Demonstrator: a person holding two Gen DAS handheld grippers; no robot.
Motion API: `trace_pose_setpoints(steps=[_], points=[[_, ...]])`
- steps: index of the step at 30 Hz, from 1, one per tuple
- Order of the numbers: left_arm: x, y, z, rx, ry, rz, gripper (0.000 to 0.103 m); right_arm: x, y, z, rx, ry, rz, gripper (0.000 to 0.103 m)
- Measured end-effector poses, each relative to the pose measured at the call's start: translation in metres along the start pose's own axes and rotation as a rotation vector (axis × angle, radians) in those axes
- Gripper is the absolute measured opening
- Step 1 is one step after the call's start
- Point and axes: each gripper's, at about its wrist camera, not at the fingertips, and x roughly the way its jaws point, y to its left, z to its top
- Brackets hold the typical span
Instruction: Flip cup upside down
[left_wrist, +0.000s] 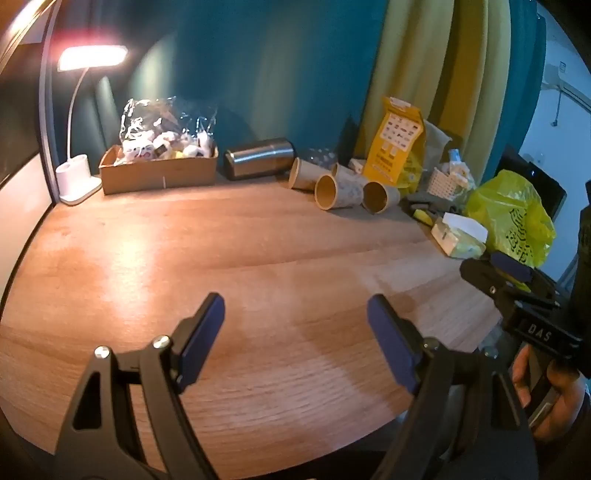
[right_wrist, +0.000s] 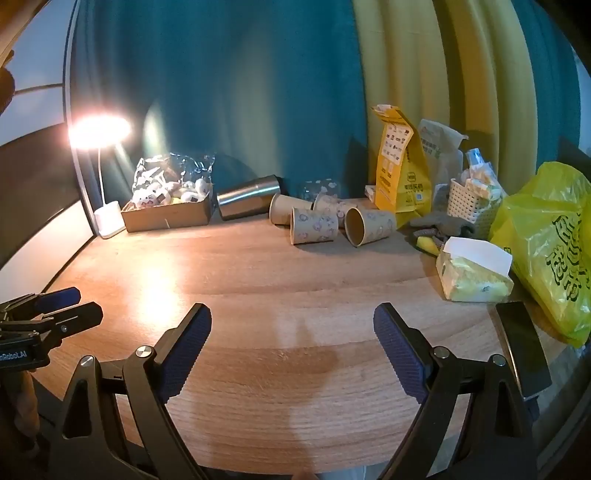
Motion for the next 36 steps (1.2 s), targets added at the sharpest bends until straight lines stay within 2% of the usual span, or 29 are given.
trace_pose_setpoints(steps=[36], points=[[0.001,0.0042,0.0065,0.002,-0.003,0.006,0.081,0.0059,-0.0026,0.0075,-0.001,-0.004,0.001,0.092]])
